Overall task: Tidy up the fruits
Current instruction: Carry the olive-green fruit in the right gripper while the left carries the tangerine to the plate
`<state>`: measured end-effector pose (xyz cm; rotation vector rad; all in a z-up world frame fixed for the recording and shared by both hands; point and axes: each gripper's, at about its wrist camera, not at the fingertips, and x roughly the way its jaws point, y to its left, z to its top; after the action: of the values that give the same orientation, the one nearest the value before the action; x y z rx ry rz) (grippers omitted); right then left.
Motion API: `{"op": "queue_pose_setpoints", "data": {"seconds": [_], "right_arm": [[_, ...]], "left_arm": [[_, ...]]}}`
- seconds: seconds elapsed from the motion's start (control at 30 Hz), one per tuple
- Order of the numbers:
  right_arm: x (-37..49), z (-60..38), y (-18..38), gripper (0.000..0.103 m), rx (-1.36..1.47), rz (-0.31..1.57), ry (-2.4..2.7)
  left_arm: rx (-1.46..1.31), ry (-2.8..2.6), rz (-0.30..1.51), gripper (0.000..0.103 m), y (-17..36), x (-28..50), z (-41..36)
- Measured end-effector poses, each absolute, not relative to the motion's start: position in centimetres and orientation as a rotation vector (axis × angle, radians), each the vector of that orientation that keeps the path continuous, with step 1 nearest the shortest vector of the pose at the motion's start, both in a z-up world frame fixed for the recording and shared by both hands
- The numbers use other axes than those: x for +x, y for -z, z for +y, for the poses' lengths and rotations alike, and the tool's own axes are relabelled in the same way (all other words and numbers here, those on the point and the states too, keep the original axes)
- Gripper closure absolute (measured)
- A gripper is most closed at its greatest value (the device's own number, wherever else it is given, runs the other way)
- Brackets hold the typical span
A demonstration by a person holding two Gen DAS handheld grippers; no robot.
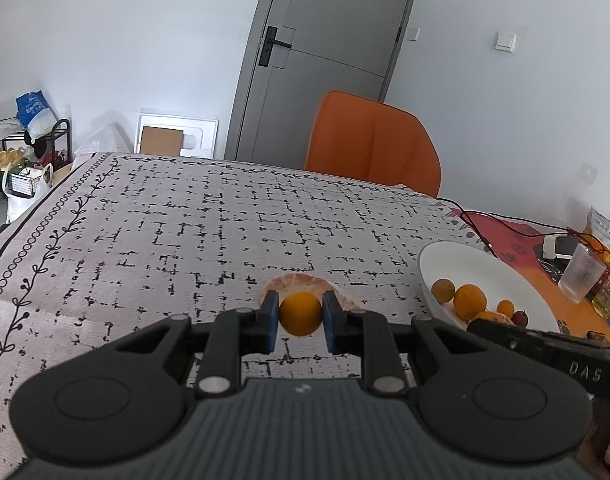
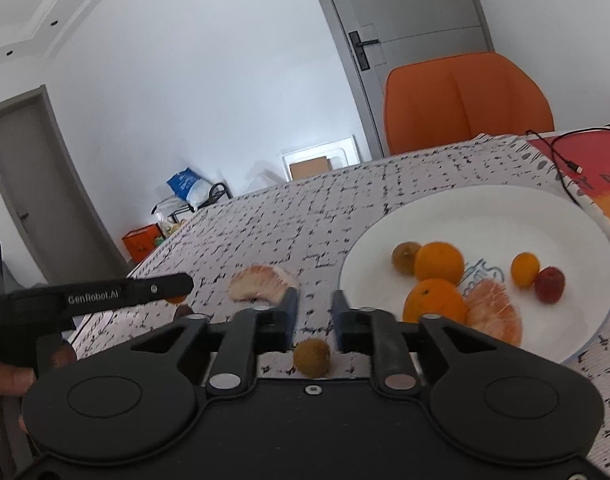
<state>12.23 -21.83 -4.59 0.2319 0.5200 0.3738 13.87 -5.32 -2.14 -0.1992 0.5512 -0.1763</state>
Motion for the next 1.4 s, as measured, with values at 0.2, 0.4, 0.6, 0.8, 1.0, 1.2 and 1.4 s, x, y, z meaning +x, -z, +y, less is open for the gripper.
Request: {"op": "queue_pose_setpoints", "data": {"seconds": [0.2, 0.4, 0.6, 0.8, 1.0, 1.2, 1.4], "right_arm": [[12.2, -20.7, 5.2, 0.07, 0.201, 0.549, -0.385], [12.7, -19.6, 6.0, 0.07, 0.165, 0.584, -0.372], [13.2, -18.2, 6.6, 0.074, 0.09, 0.611, -0.351], [12.9, -18.1, 6.5, 0.081, 0.092, 0.604, -0.369], [11.9, -20.7, 4.5, 0.081, 0.174, 0.507, -0.333], [11.5, -23.8, 3.8, 0.081, 0.214, 0.47, -0.273], [11.2, -26.6, 4.0, 0.081, 0.248, 0.456, -0.212]], "left_arm": [[-0.21, 0.17, 0.563, 0.082, 2.8, 13.8, -4.4], [-0.226, 0.158, 0.572, 0.082, 3.1, 13.5, -3.3], [-0.241, 0.152, 0.581, 0.082, 3.4, 13.6, -2.5], [-0.236, 0.16, 0.586, 0.082, 3.4, 13.6, -2.6], [-0.219, 0.181, 0.579, 0.082, 3.0, 13.9, -4.0], [-0.196, 0.22, 0.573, 0.082, 2.5, 14.4, -6.3], [-0.167, 0.263, 0.567, 0.082, 2.0, 14.8, -8.9]]}}
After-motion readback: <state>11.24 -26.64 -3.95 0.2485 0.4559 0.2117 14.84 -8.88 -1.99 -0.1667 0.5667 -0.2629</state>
